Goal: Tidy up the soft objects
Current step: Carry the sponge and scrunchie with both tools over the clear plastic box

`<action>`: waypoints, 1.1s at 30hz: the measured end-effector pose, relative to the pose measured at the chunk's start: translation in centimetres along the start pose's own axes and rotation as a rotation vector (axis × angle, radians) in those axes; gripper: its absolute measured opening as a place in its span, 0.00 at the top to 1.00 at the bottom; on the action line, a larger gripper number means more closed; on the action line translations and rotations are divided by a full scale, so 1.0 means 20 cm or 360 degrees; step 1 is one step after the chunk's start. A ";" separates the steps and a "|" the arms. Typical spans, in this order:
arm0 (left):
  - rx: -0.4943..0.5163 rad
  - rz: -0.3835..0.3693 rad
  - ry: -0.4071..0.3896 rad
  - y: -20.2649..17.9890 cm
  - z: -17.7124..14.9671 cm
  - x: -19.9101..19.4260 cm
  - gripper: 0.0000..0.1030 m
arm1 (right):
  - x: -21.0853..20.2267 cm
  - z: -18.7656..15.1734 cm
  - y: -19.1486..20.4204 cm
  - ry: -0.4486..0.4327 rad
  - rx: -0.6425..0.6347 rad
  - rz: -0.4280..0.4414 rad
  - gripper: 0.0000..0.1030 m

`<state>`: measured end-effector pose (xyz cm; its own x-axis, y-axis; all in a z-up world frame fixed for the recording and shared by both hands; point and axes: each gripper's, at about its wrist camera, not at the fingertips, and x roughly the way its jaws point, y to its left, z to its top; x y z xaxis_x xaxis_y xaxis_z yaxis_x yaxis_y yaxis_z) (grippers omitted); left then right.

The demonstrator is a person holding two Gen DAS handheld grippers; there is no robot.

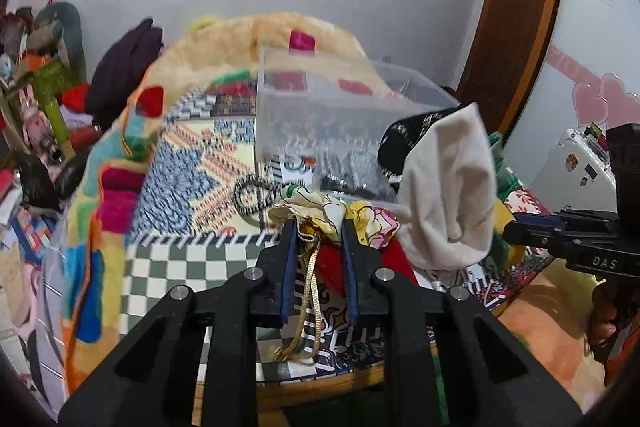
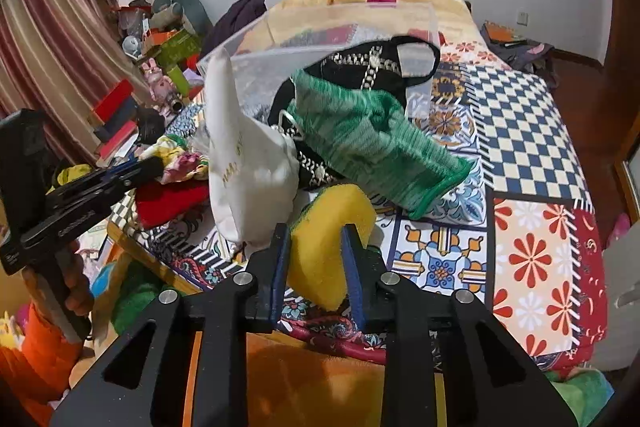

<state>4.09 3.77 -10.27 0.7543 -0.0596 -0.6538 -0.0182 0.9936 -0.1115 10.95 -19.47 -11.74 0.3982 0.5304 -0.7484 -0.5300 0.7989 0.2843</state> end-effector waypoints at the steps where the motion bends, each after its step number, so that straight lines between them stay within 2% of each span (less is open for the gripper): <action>1: 0.0010 0.0004 -0.0017 -0.01 0.01 -0.02 0.80 | -0.01 0.00 0.00 -0.0013 -0.0004 -0.0001 0.78; 5: 0.0033 0.0022 -0.0019 0.00 0.02 -0.03 0.80 | -0.05 0.02 0.01 -0.0056 -0.0038 -0.0046 0.78; 9: 0.0027 0.0038 0.0091 0.04 -0.02 0.05 0.78 | -0.01 0.04 0.02 -0.0006 -0.0048 -0.0050 0.75; 11: 0.0011 0.0032 0.0138 0.06 -0.04 0.07 0.70 | 0.02 0.05 0.01 0.0035 -0.0033 -0.0056 0.75; 13: 0.0013 0.0043 0.0144 0.07 -0.05 0.08 0.54 | 0.04 0.04 0.01 0.0070 -0.0026 -0.0062 0.72; 16: 0.0031 0.0052 0.0103 0.06 -0.05 0.06 0.35 | 0.06 0.04 0.01 0.0093 -0.0023 -0.0074 0.54; 17: 0.0039 0.0045 0.0095 0.05 -0.04 0.06 0.34 | 0.06 0.04 0.01 0.0094 -0.0026 -0.0078 0.45; 18: 0.0052 0.0033 0.0095 0.05 -0.04 0.07 0.33 | 0.07 0.04 0.02 0.0094 -0.0032 -0.0080 0.42; 20: 0.0081 0.0033 0.0115 0.03 -0.04 0.10 0.33 | 0.07 0.02 0.02 0.0110 -0.0041 -0.0082 0.42; 23: 0.0079 0.0034 0.0160 0.02 -0.04 0.17 0.35 | 0.11 0.02 0.03 0.0156 -0.0043 -0.0064 0.42; 25: 0.0055 0.0013 0.0179 0.03 -0.05 0.20 0.52 | 0.12 0.02 0.04 0.0171 -0.0059 -0.0041 0.42; 26: 0.0049 0.0012 0.0187 0.03 -0.05 0.20 0.55 | 0.12 0.02 0.05 0.0165 -0.0074 -0.0037 0.44; 28: 0.0043 0.0024 0.0169 0.04 -0.05 0.20 0.68 | 0.12 0.01 0.07 0.0165 -0.0100 -0.0024 0.52; 30: 0.0028 0.0026 0.0138 0.06 -0.04 0.18 0.74 | 0.12 0.01 0.08 0.0173 -0.0109 0.0010 0.66; 33: 0.0030 0.0045 0.0091 0.07 -0.02 0.14 0.81 | 0.12 0.01 0.09 0.0163 -0.0120 0.0025 0.73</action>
<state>5.88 4.92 -12.62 0.7150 -0.0361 -0.6982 -0.0263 0.9966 -0.0786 11.14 -16.62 -12.94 0.3130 0.5082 -0.8024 -0.5917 0.7651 0.2538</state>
